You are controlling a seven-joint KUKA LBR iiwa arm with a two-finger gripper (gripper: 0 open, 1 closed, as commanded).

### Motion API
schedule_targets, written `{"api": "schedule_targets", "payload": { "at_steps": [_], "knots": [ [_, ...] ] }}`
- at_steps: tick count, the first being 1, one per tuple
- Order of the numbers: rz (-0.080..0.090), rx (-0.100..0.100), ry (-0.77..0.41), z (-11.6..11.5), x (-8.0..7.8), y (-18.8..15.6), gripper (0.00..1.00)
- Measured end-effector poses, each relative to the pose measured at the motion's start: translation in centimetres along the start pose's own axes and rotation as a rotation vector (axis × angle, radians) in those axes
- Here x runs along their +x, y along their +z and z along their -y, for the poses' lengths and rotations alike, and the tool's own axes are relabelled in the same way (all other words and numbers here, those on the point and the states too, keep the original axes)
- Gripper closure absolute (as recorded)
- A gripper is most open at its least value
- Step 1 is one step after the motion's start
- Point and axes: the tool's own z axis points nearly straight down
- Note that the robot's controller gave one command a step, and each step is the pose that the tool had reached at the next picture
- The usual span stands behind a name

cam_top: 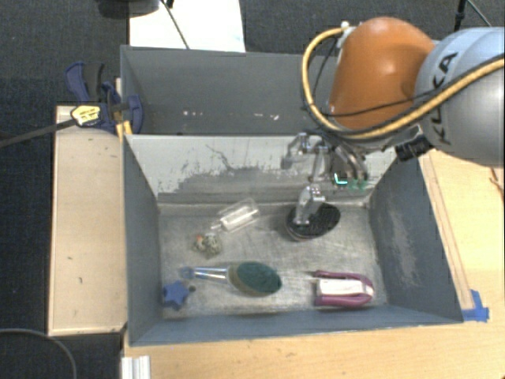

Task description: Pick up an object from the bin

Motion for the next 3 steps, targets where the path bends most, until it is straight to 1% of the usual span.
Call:
{"api": "schedule_targets", "payload": {
  "at_steps": [1,2,3],
  "knots": [
    [-0.002,0.001,0.111,3.9,2.9,12.4,0.00],
    [0.014,-0.004,0.241,8.9,0.7,16.4,0.00],
    [0.007,-0.007,0.290,11.6,-0.4,16.4,0.00]
  ]
}}
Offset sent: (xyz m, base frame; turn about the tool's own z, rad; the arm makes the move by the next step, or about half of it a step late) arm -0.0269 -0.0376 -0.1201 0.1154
